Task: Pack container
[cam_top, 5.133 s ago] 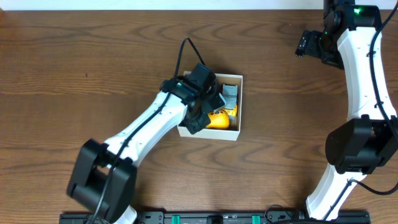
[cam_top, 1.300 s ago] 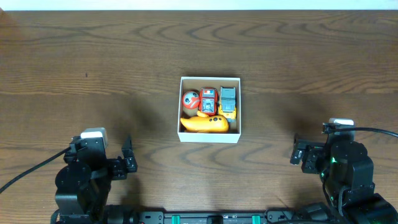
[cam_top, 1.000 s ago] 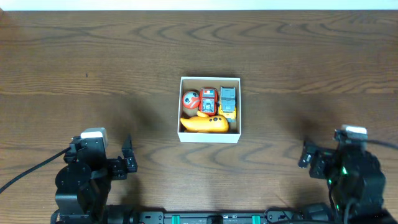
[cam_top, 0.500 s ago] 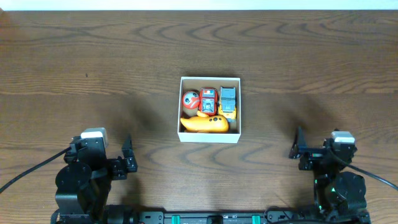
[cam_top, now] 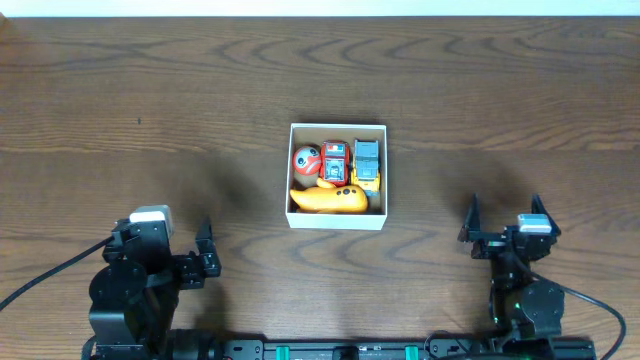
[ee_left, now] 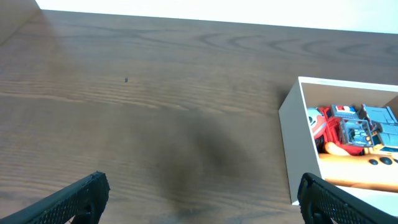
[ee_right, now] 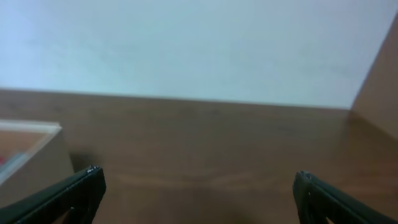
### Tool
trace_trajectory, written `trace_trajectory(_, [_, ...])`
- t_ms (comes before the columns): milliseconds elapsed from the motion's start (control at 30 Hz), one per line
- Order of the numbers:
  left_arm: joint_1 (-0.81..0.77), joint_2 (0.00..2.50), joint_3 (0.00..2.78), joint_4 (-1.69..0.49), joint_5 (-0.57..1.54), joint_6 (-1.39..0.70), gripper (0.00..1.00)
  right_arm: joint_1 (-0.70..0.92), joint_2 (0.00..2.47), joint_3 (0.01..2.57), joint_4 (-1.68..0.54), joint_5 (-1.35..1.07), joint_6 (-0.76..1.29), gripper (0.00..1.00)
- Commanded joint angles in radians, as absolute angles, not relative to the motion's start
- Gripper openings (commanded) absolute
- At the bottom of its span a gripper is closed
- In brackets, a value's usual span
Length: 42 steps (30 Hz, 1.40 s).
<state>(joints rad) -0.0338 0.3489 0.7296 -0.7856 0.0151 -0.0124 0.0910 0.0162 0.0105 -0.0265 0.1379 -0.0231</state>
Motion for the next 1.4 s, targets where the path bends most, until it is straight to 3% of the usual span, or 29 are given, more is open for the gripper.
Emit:
trace_trajectory(0, [-0.036,0.344,0.729,-0.785,0.007,-0.024,0.98,0.078,0.005,0.006,-0.071,0.103,-0.041,0.99])
trace_trajectory(1367, [-0.036,0.344,0.729,-0.785,0.006,-0.024,0.98,0.077,0.005,0.006,-0.070,0.063,-0.042,0.99])
